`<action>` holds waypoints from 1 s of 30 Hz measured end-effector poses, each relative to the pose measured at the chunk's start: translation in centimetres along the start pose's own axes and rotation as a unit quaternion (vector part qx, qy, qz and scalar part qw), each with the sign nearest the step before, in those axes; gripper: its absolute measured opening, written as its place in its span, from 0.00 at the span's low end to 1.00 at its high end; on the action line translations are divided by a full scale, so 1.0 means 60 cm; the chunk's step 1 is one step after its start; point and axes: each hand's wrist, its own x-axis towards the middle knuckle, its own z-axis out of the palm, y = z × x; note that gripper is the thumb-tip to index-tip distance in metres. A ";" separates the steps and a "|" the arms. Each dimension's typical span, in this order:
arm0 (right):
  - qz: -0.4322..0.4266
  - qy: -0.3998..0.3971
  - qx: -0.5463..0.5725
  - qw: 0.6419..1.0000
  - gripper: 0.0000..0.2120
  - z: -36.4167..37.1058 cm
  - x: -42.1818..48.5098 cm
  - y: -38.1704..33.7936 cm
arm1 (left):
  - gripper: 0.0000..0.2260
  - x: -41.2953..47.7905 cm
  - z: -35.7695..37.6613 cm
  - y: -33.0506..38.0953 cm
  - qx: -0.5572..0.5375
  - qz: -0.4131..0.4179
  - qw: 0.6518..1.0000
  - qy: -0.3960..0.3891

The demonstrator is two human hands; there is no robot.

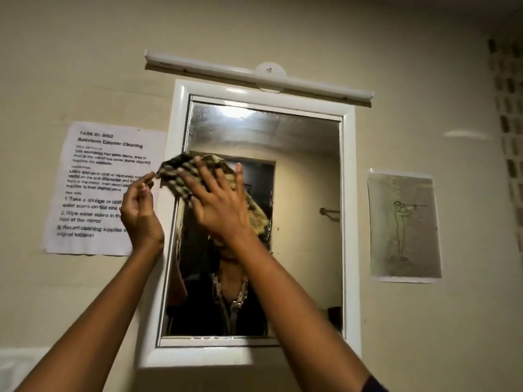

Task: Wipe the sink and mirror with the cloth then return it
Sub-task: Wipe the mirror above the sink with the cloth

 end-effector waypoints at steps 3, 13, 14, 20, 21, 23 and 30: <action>0.139 0.038 0.014 0.989 0.28 -0.020 -0.033 0.091 | 0.12 -0.024 -0.021 0.000 0.058 -0.040 0.997 -0.006; 0.490 0.070 0.043 0.868 0.28 -0.014 -0.265 0.134 | 0.11 -0.054 -0.050 0.014 0.111 -0.112 0.987 -0.008; 0.505 0.070 0.055 0.859 0.28 -0.012 -0.264 0.116 | 0.12 -0.051 -0.053 0.017 0.103 -0.127 0.986 -0.016; 0.479 0.067 0.078 0.872 0.26 -0.003 -0.166 0.064 | 0.13 -0.043 -0.058 0.046 0.072 -0.191 0.977 -0.064; 0.446 0.066 0.089 0.888 0.26 -0.006 -0.138 0.054 | 0.12 -0.046 -0.060 0.049 0.044 -0.211 0.974 -0.072; 0.339 0.044 0.107 0.934 0.25 -0.012 -0.083 0.019 | 0.13 -0.046 -0.071 0.047 -0.016 -0.244 0.965 -0.092; 0.052 -0.012 0.097 0.994 0.24 0.040 -0.112 -0.150 | 0.20 -0.034 -0.106 0.040 -0.056 -0.286 0.951 -0.101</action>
